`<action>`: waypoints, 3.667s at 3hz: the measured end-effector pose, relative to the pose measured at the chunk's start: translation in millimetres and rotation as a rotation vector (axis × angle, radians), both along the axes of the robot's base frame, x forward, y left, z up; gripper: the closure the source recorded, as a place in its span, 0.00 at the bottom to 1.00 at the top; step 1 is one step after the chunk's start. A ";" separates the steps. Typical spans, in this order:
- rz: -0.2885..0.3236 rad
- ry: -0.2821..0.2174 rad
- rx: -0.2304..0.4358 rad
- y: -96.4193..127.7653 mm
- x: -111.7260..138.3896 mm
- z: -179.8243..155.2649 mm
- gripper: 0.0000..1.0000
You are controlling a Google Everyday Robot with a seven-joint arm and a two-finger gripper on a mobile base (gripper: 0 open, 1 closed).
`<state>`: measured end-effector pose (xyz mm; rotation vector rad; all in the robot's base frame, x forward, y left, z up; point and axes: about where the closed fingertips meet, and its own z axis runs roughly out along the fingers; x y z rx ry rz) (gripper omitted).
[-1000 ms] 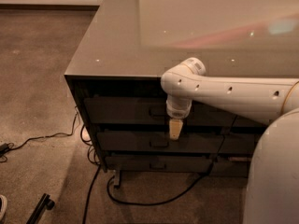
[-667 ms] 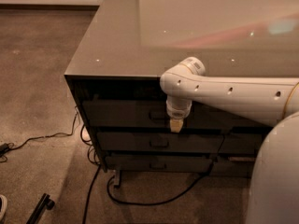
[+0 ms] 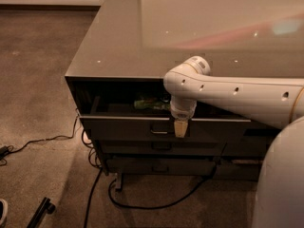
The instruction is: Open top drawer
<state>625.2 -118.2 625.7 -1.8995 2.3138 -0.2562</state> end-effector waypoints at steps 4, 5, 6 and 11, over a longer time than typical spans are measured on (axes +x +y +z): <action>-0.049 0.035 0.001 -16.5 -64.7 14.7 0.21; -0.049 0.035 0.001 -16.7 -64.9 14.4 0.00; -0.049 0.035 0.001 -16.7 -64.9 14.4 0.00; 0.064 -0.039 -0.097 -14.5 -104.7 20.3 0.00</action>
Offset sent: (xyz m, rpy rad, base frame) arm -0.2171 -0.0493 0.0625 0.0407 0.1070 -0.1075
